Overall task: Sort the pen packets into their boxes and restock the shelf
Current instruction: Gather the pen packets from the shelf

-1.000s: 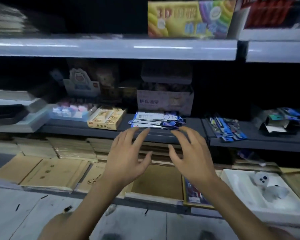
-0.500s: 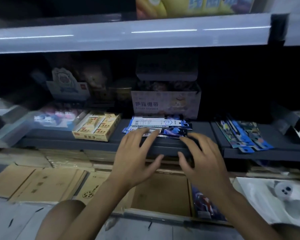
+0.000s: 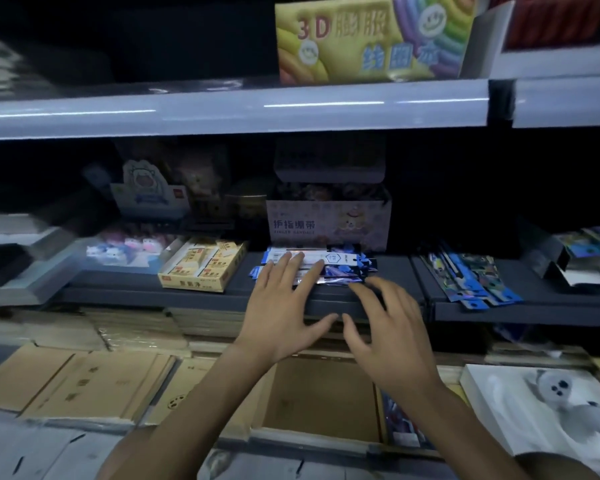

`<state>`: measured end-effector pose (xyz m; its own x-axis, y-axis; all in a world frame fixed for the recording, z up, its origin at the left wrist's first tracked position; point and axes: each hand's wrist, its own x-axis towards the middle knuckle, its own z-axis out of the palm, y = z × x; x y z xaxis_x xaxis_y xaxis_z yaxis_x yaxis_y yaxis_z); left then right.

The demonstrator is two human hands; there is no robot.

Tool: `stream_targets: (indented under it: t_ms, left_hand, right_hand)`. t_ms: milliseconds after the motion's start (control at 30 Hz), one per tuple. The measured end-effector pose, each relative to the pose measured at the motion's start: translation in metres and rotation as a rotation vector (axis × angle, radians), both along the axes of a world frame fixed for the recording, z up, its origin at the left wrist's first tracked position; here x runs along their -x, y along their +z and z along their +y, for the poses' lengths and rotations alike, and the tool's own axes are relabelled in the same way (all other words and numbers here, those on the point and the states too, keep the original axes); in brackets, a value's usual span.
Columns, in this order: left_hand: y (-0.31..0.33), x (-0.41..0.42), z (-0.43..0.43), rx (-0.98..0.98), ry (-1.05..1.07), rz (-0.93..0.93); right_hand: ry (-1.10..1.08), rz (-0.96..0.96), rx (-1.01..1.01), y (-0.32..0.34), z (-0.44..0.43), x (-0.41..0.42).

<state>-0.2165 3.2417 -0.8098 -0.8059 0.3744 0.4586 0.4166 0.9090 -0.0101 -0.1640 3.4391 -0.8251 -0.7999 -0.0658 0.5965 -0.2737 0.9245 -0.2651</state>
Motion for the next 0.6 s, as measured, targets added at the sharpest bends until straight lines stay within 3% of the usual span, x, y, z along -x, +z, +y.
stream_targets:
  t_ms: [267, 600]
  left_hand:
    - [0.013, 0.045, 0.001, 0.117, 0.060, -0.168]
    - [0.015, 0.055, 0.000, 0.066, 0.027, -0.126]
  right_hand:
    - [-0.026, -0.029, 0.031, 0.003, 0.005, 0.007]
    - [-0.052, -0.130, 0.135, 0.009, -0.001, 0.012]
